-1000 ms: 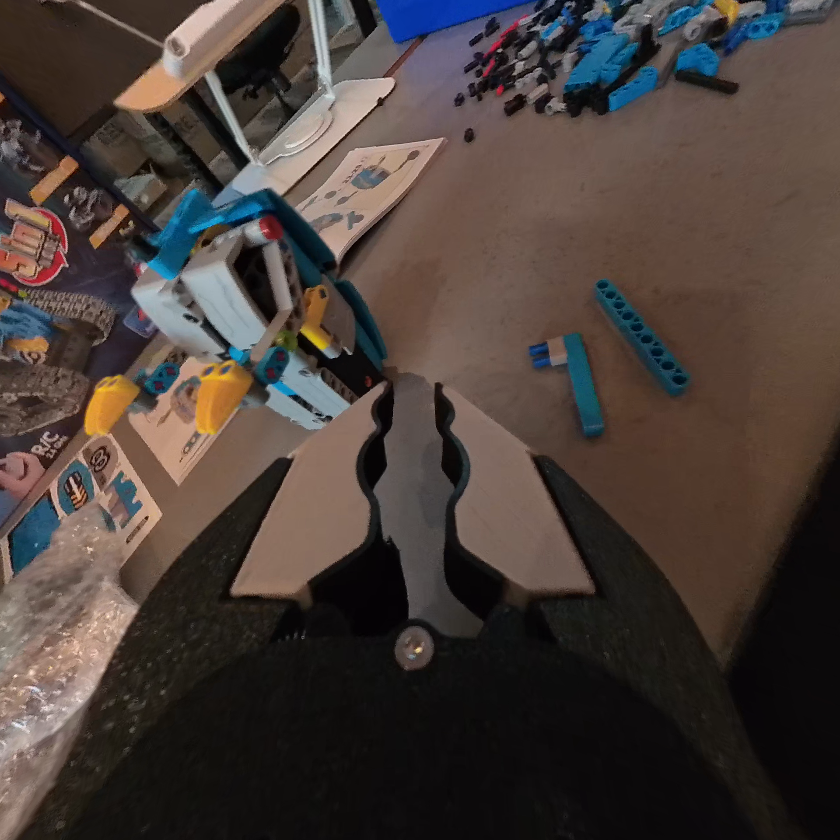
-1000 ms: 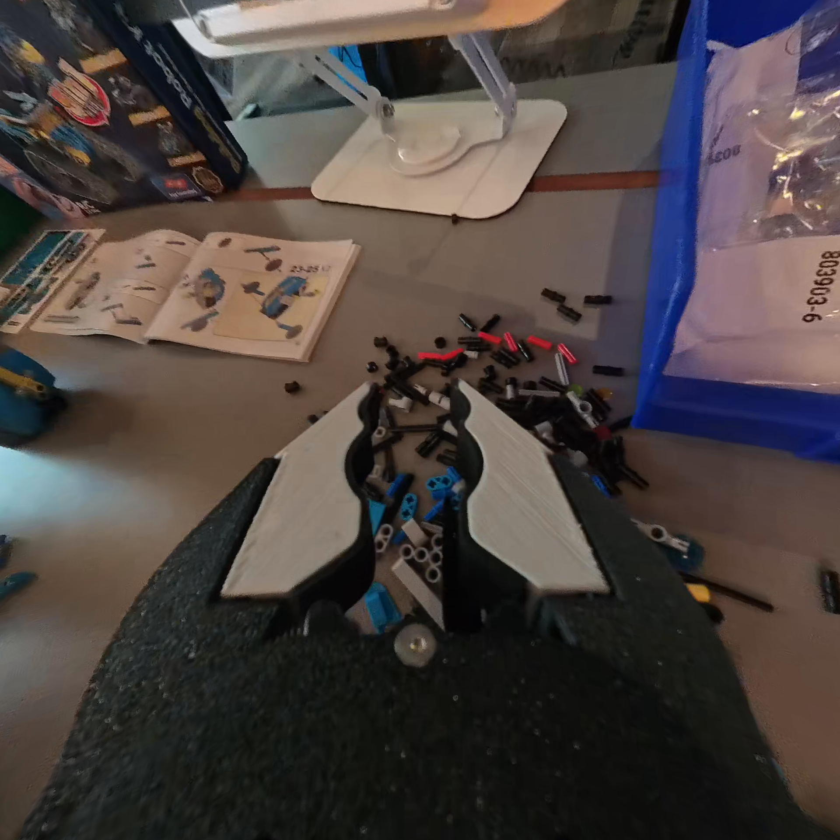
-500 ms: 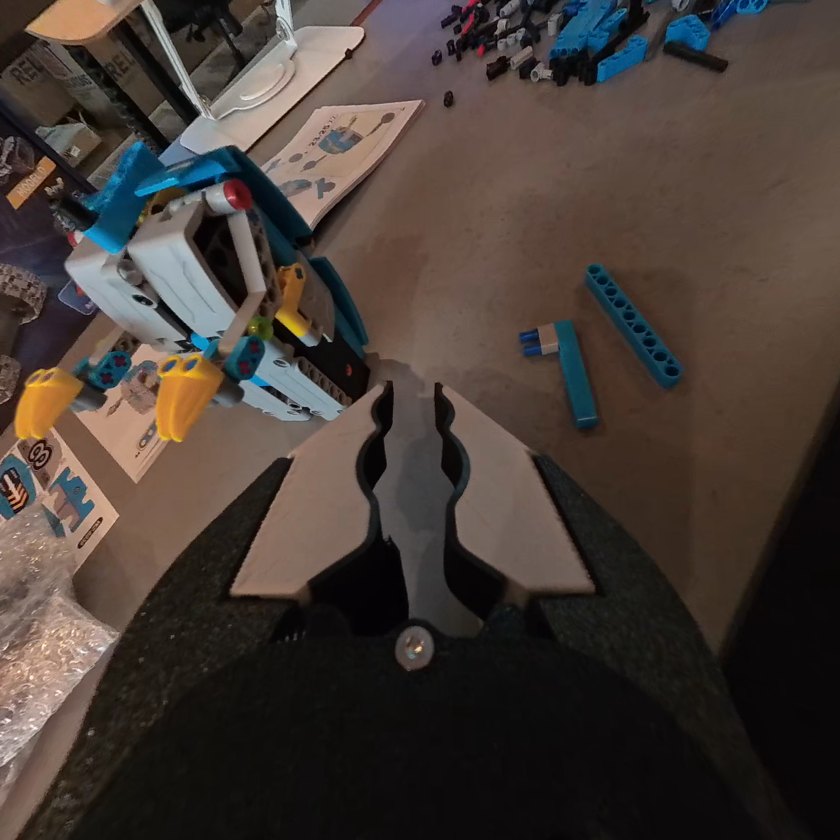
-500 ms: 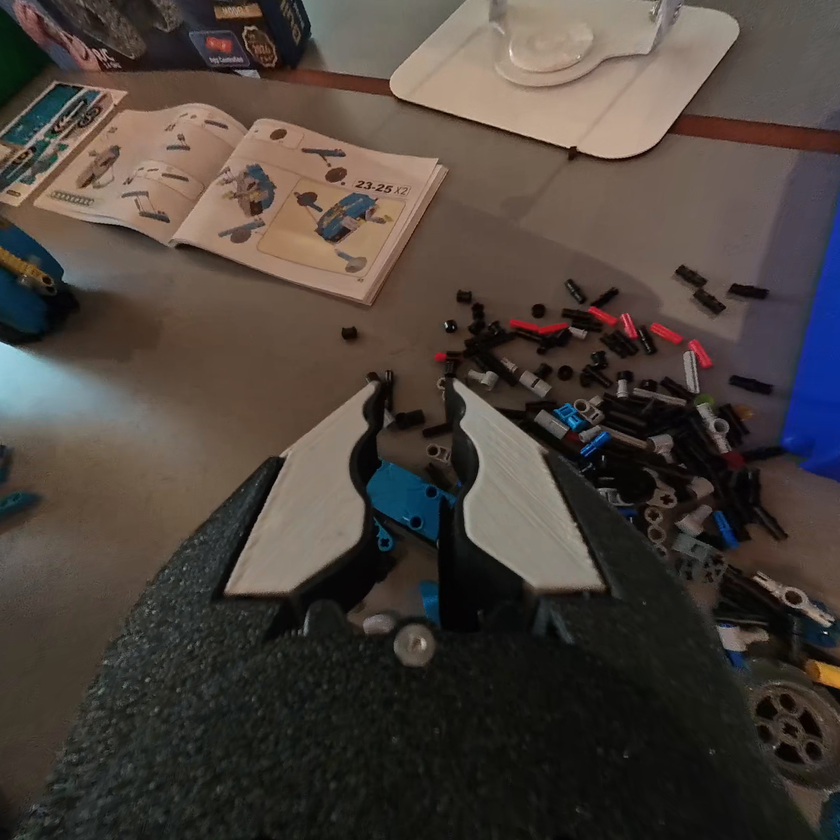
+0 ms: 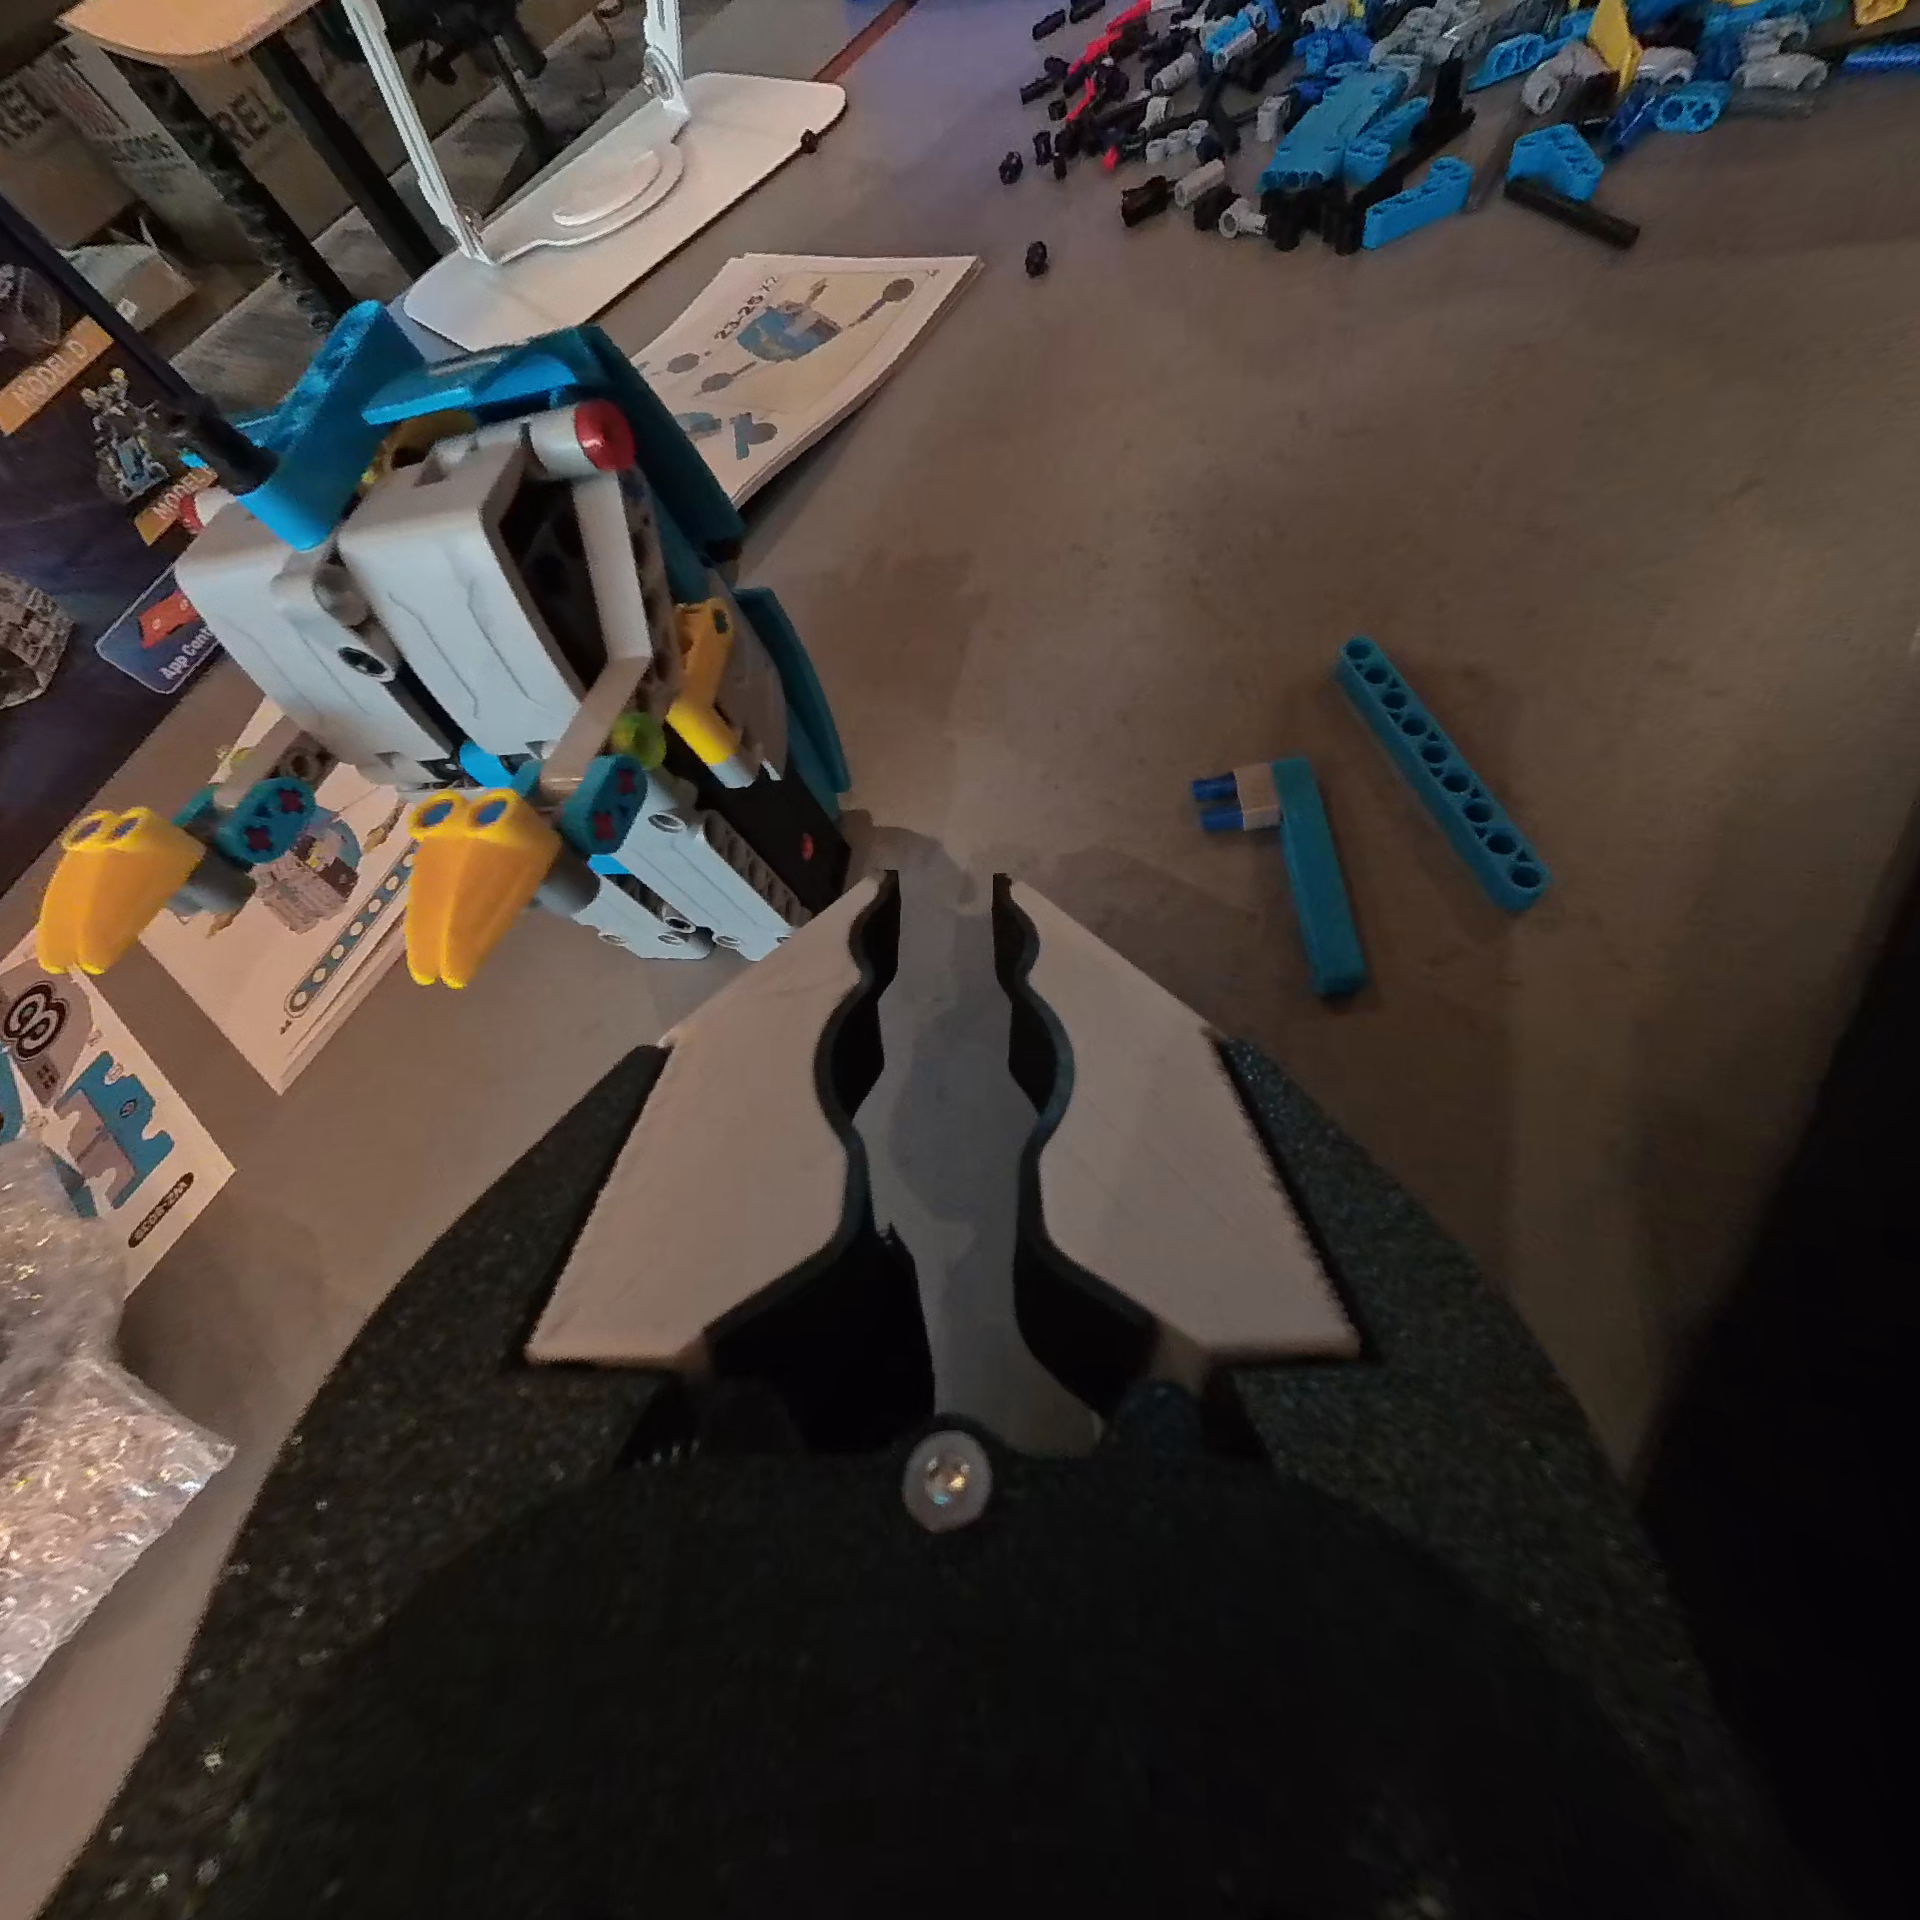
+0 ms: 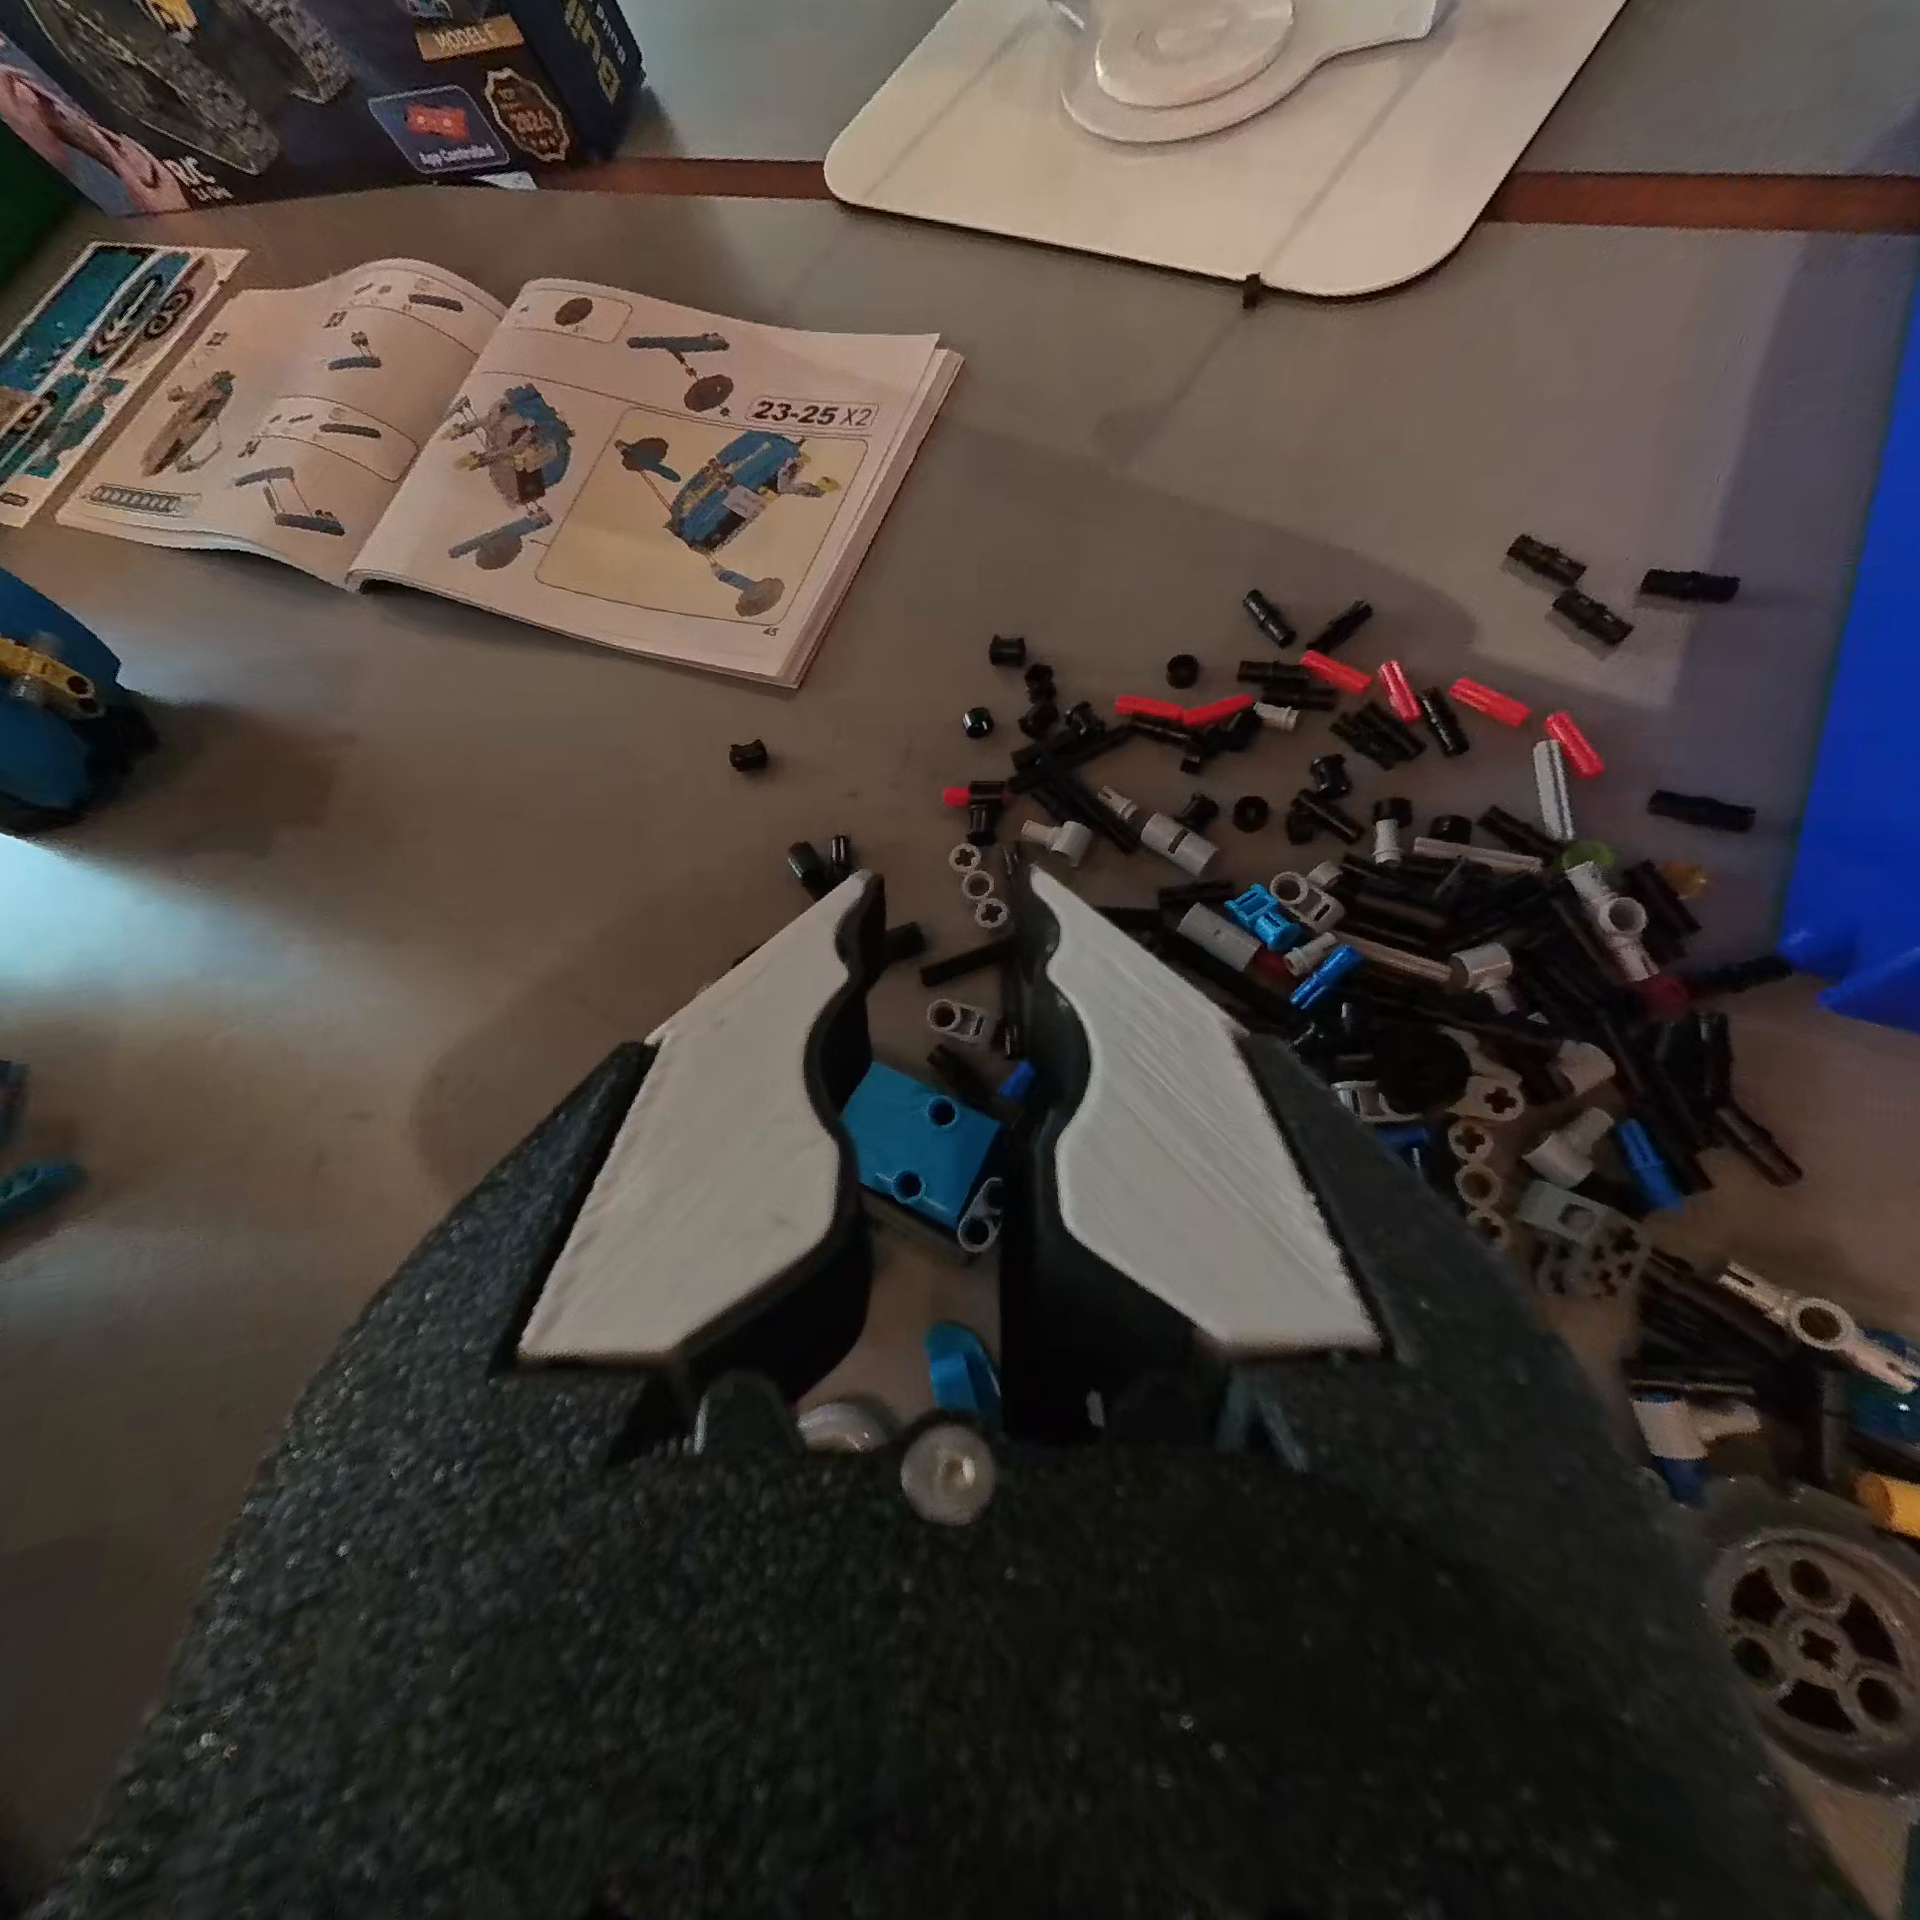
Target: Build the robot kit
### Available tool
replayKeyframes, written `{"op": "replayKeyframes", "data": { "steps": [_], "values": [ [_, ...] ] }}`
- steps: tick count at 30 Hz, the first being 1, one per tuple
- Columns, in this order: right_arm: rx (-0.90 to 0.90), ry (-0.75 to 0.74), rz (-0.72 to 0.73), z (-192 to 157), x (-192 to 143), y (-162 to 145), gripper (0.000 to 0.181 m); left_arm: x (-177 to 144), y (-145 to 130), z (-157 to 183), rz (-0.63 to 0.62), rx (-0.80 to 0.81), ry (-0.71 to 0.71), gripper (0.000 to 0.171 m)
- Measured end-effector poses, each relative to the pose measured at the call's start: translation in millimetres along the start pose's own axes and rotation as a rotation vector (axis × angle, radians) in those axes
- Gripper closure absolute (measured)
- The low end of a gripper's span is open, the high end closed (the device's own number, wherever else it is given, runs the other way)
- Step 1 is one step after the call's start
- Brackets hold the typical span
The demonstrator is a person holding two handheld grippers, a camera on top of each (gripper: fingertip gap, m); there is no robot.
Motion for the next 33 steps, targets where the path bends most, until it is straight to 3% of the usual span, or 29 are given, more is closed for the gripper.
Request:
{"op": "replayKeyframes", "data": {
  "steps": [4, 8, 14, 20, 23, 33],
  "values": [
    [-0.034, -0.02, -0.005, -1, 0, 0, 0.157, 0, 0, 1, -0.001, 0.006, 0.004, 0.154],
    [-0.086, -0.168, 0.019, 17, -14, 4, 0.157, 0, 0, 2, -0.002, 0.02, 0.008, 0.154],
    [-0.017, -0.193, 0.01, 31, -18, 1, 0.156, 2, 0, 2, -0.014, 0.022, 0.011, 0.154],
    [-0.097, -0.218, -0.046, 24, -11, -3, 0.15, 5, -1, 4, -0.041, 0.042, 0.016, 0.154],
    [-0.088, -0.148, -0.046, 18, -12, -2, 0.142, 3, 0, 2, -0.019, 0.04, 0.026, 0.155],
    [-0.132, -0.021, 0.002, 4, -37, -1, 0.144, -8, 1, -13, 0.09, -0.094, 0.047, 0.156]
  ]
}}
Point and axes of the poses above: each gripper's, where its closed fingertips meet, x out along the fingers, y out of its top, z = x × y across the jaws, the point moved 10 cm from there along -x, back along the fingers, and after that the axes turned 13 degrees about -y, right-handed, at the moved point
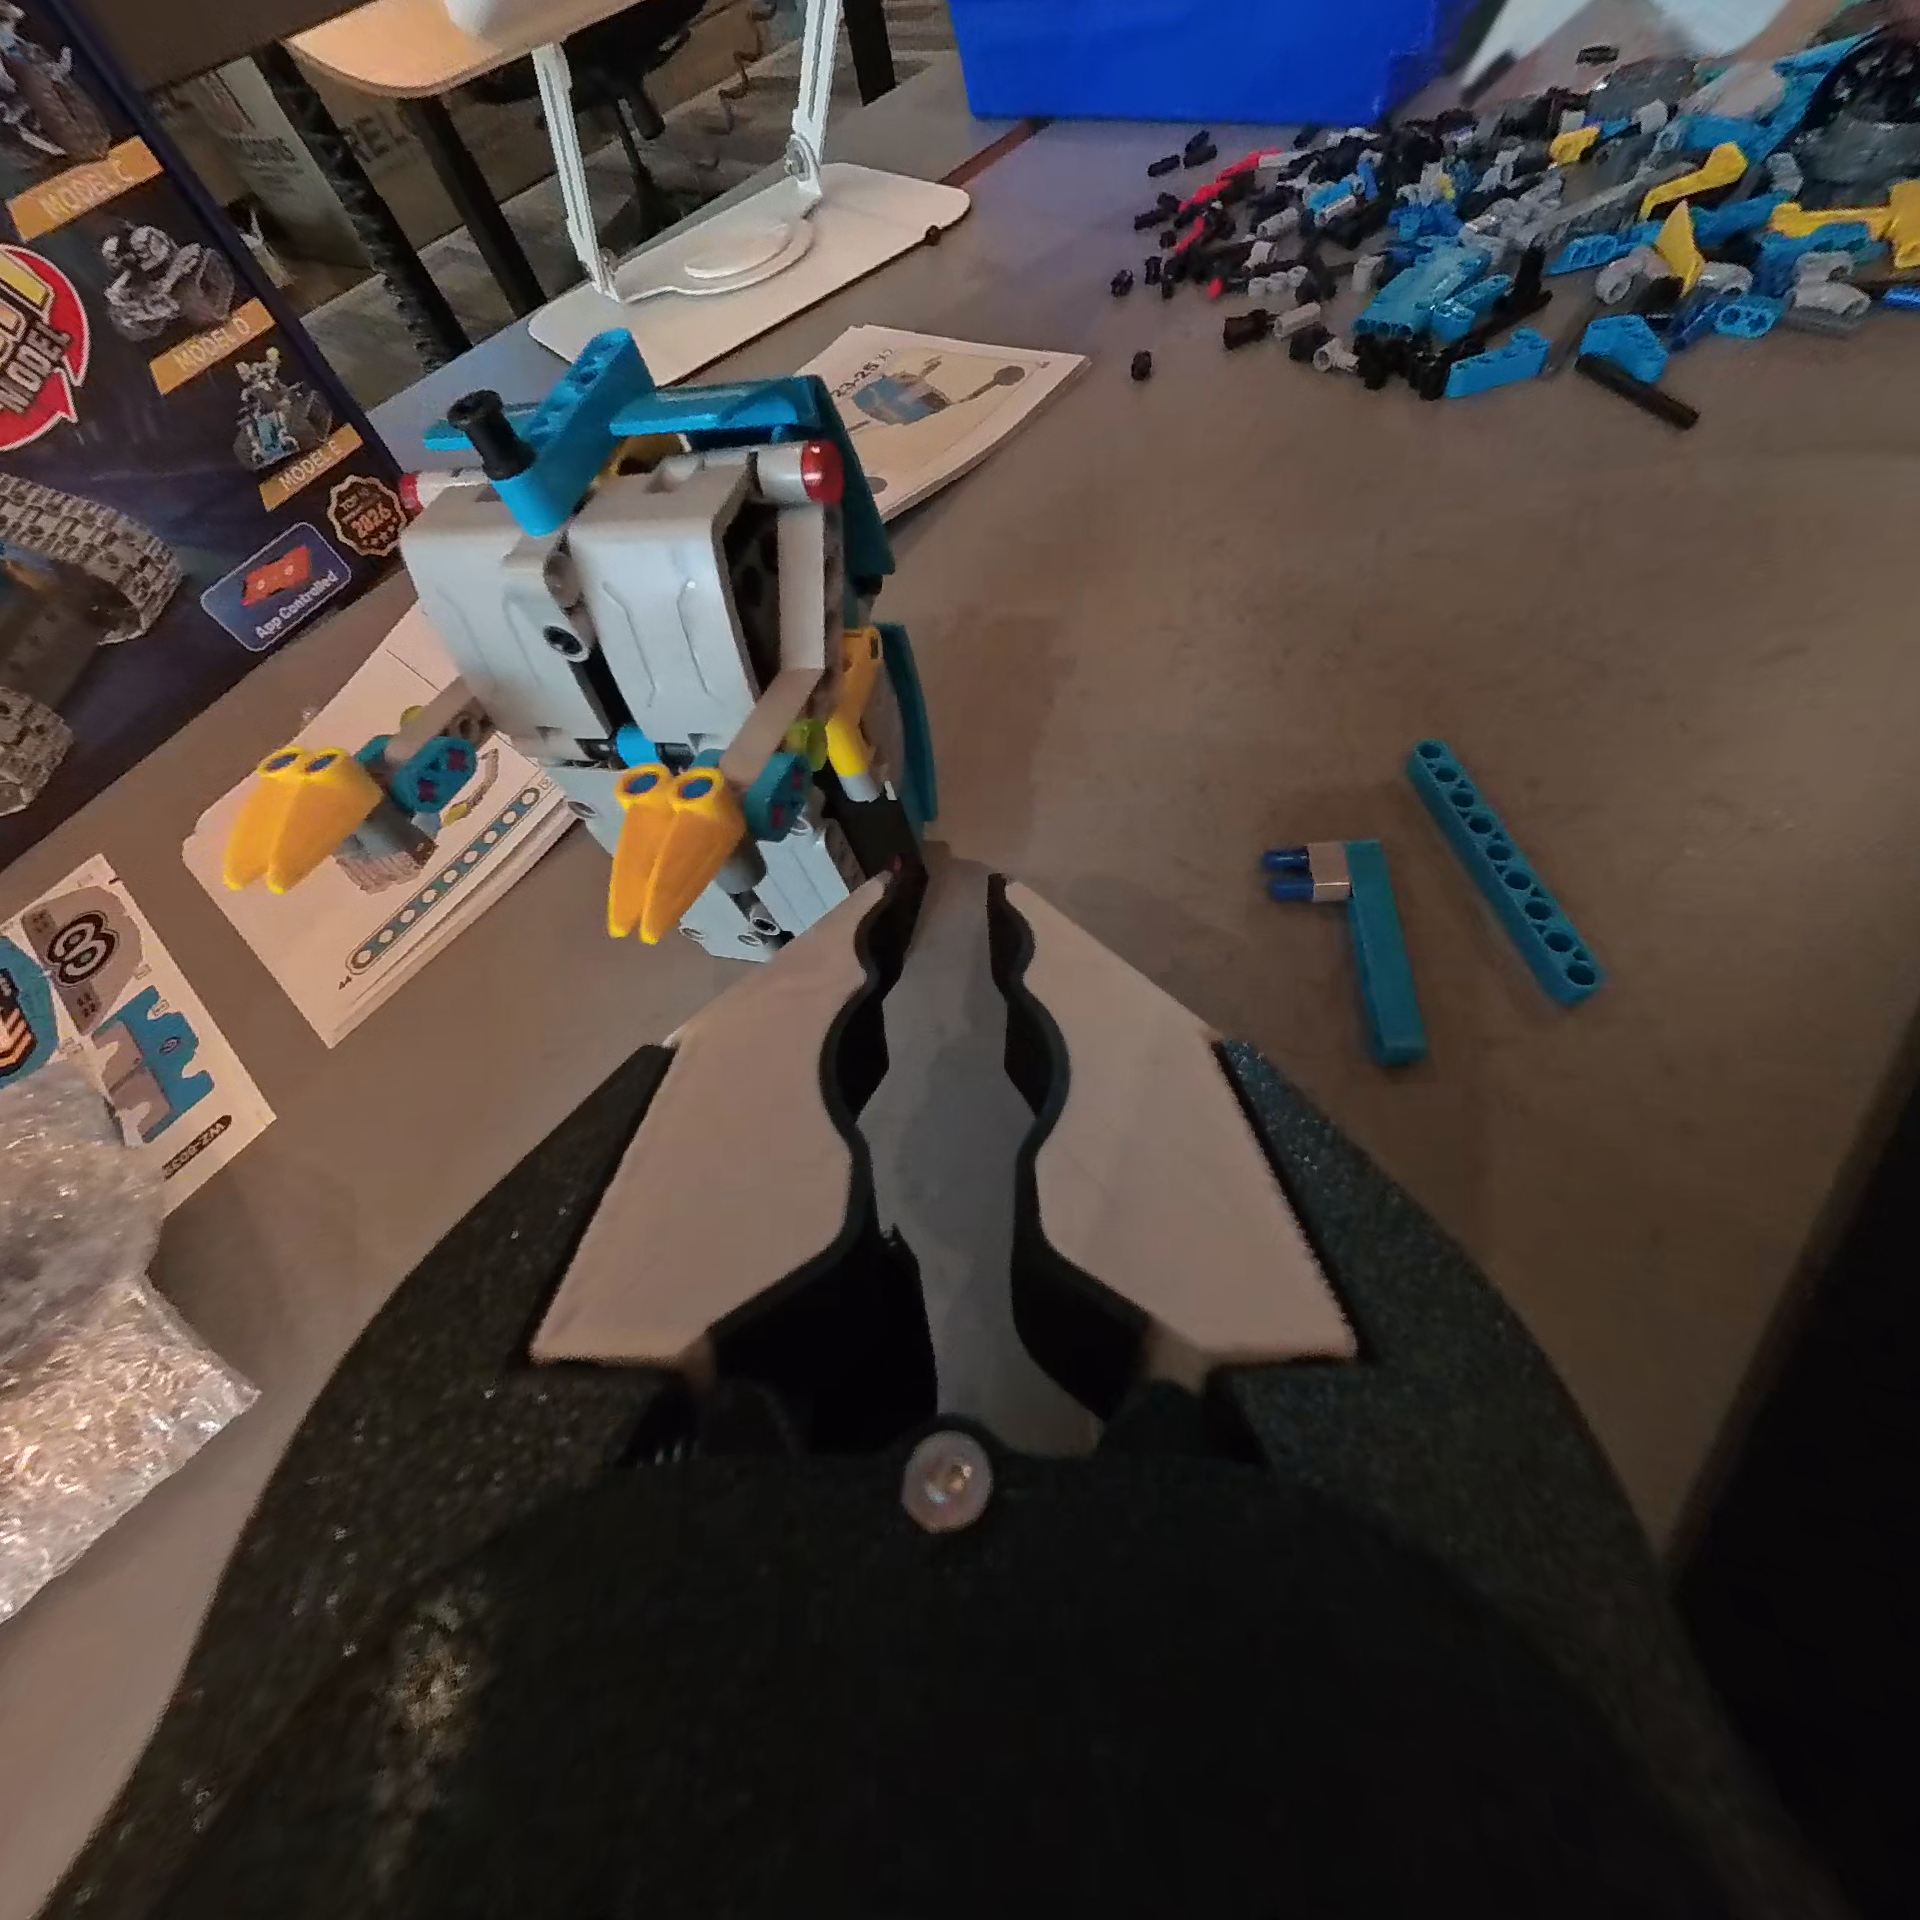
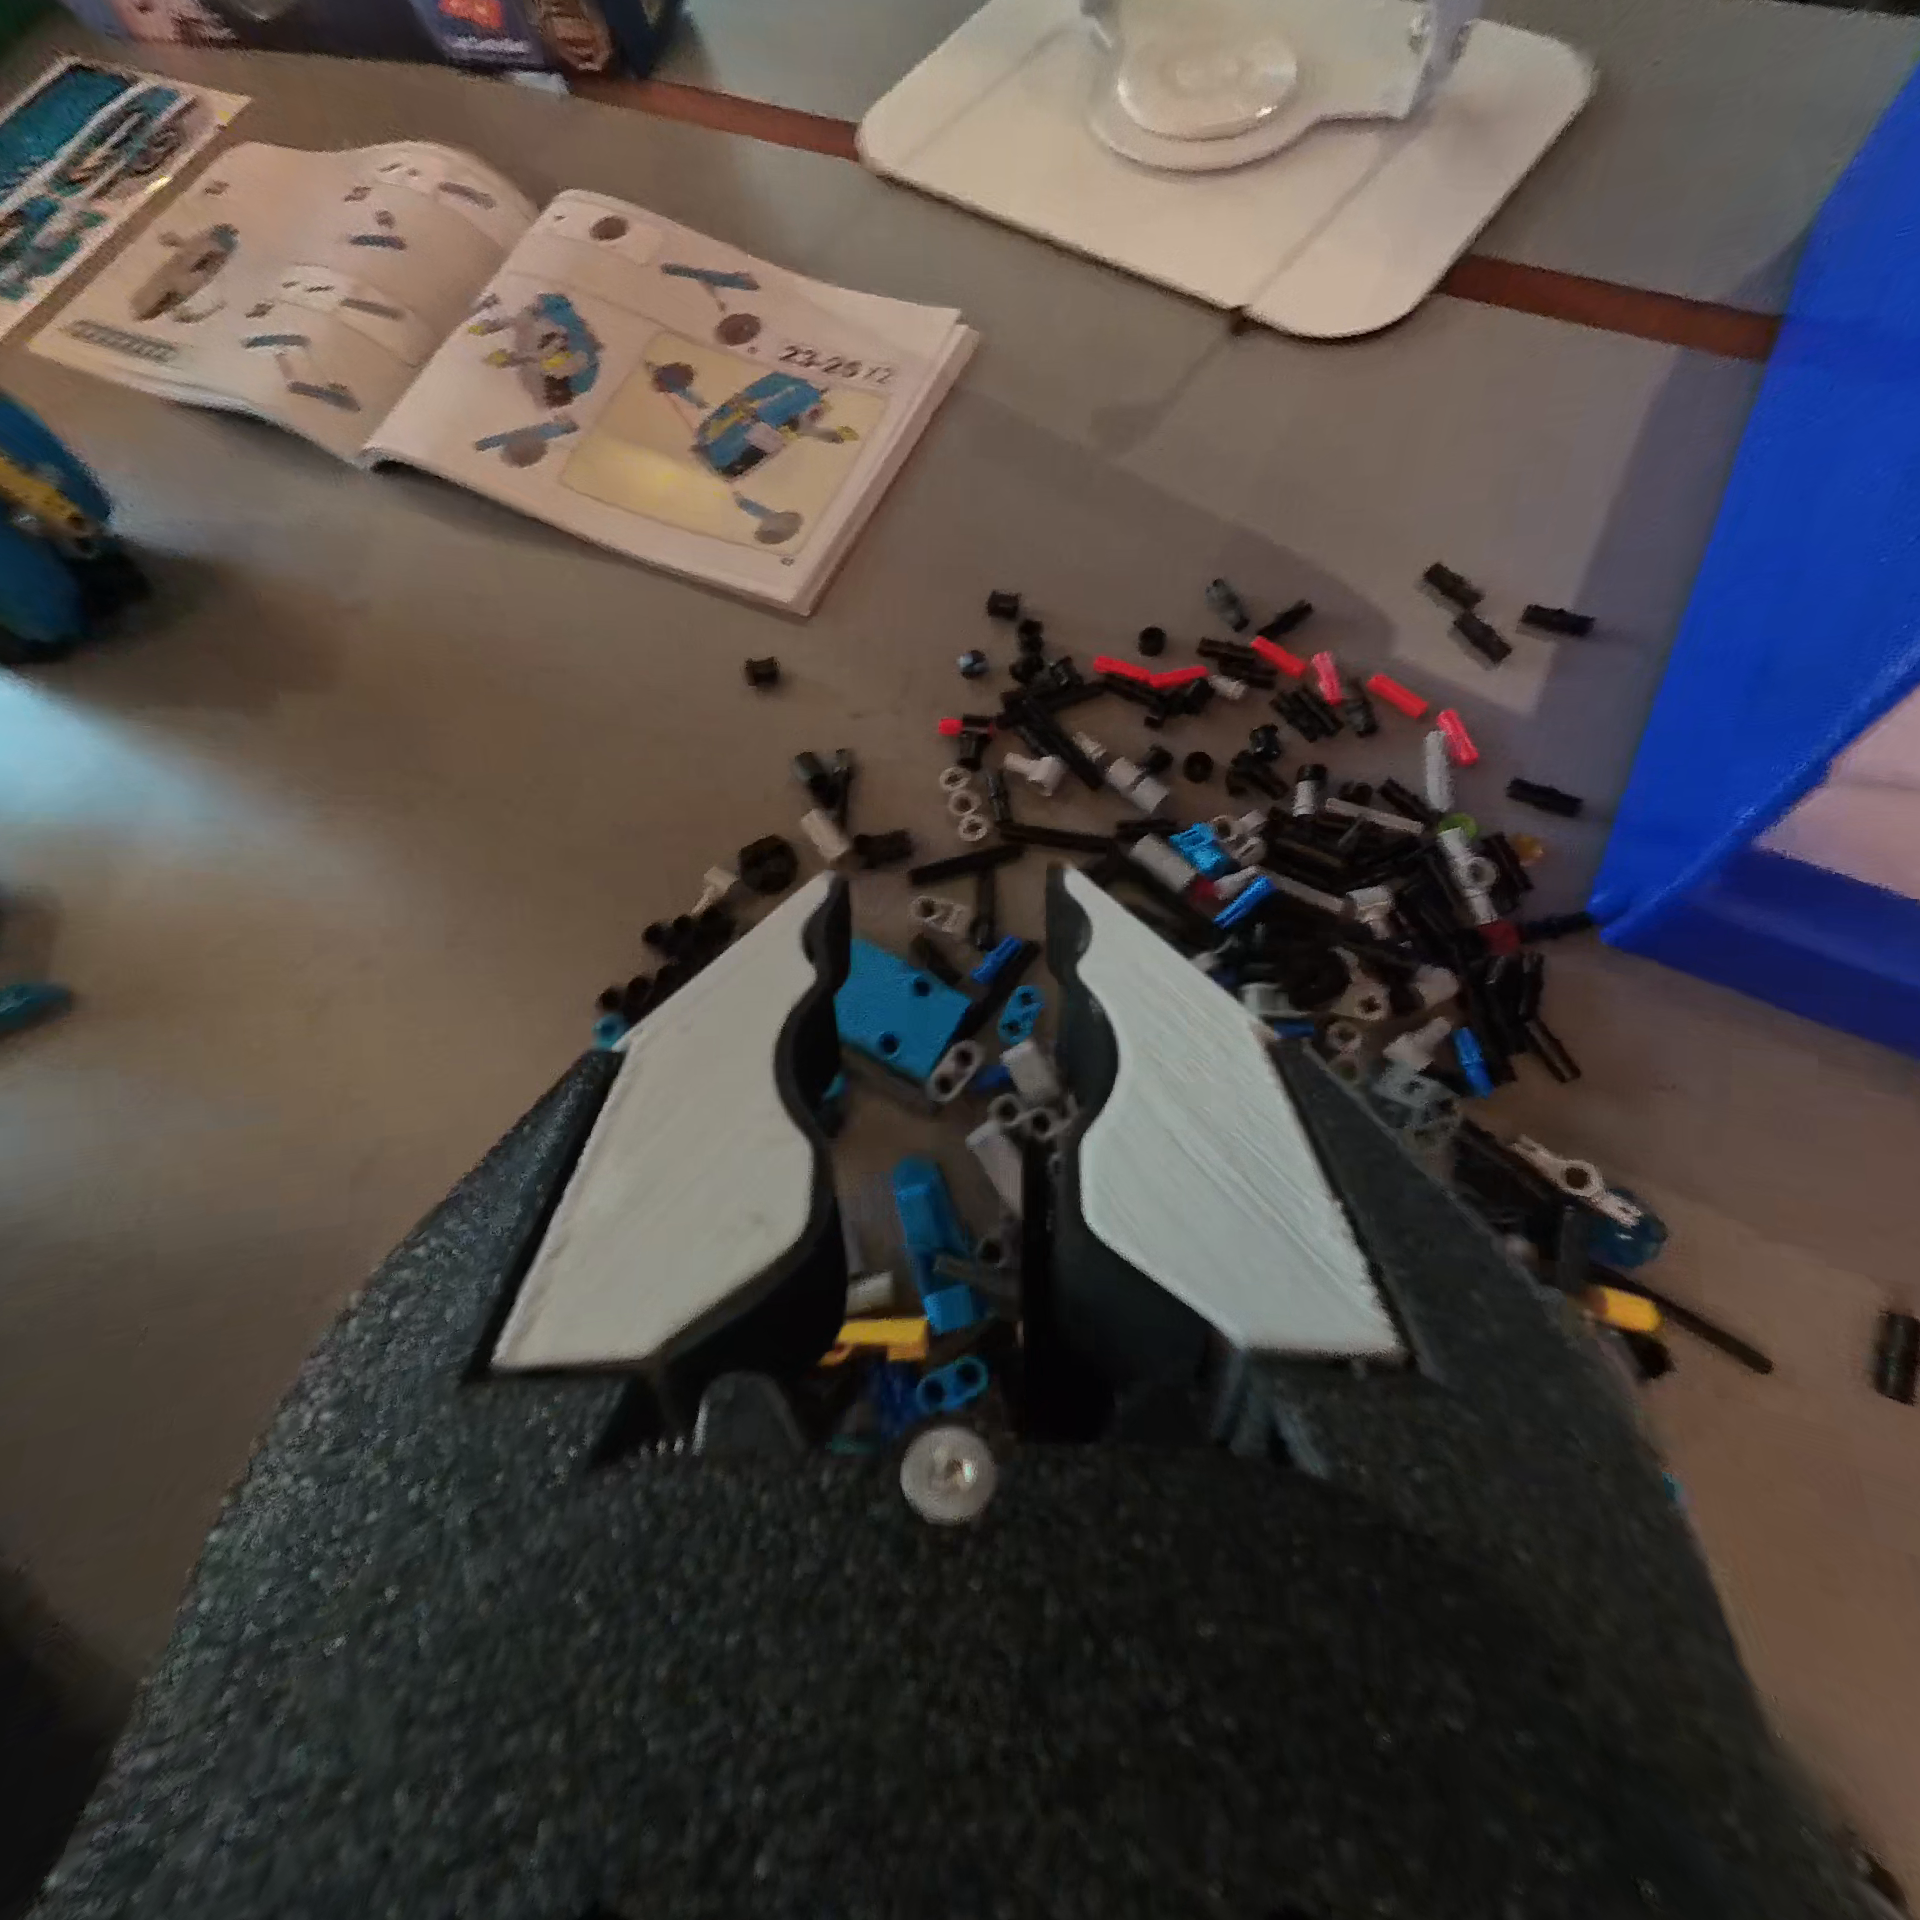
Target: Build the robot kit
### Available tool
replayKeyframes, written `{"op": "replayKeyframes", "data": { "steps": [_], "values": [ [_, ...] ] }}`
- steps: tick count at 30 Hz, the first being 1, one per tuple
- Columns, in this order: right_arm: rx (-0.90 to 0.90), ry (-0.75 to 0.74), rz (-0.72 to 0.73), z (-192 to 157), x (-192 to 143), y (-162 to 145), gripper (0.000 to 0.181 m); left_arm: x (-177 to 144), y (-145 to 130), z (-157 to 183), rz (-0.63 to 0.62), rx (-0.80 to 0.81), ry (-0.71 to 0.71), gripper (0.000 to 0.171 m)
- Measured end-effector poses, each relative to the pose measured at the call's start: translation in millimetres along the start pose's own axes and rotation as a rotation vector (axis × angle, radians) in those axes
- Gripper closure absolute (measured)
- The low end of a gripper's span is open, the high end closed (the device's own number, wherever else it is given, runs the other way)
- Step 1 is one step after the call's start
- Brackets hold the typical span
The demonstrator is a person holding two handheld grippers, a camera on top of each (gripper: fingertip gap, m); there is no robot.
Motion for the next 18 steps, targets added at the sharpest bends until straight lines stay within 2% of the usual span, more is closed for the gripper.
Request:
{"op": "replayKeyframes", "data": {
  "steps": [2, 4, 6, 10, 18],
  "values": [
    [-0.066, 0.171, -0.028, -11, -7, -9, 0.155, 1, 0, 0, -0.012, 0.001, 0.006, 0.156],
    [-0.208, 0.259, -0.08, -21, -14, -27, 0.147, 3, 0, 0, -0.026, 0.007, 0.013, 0.156],
    [-0.301, 0.242, -0.114, -23, -18, -40, 0.147, 3, -1, 1, -0.034, 0.016, 0.021, 0.156],
    [-0.29, 0.263, -0.132, -19, -17, -44, 0.152, 5, -1, 2, -0.052, 0.031, 0.033, 0.156],
    [-0.288, 0.146, -0.146, 0, -35, -49, 0.153, 6, -1, 2, -0.057, 0.026, 0.034, 0.156]
  ]
}}
Point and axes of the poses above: each gripper's, where its closed fingertips meet, x out along the fingers, y out of its top, z = x × y across the jaws, the point moved 10 cm from there along -x, back along the fingers, and after that the axes turned 13 degrees about -y, right-handed, at the moved point
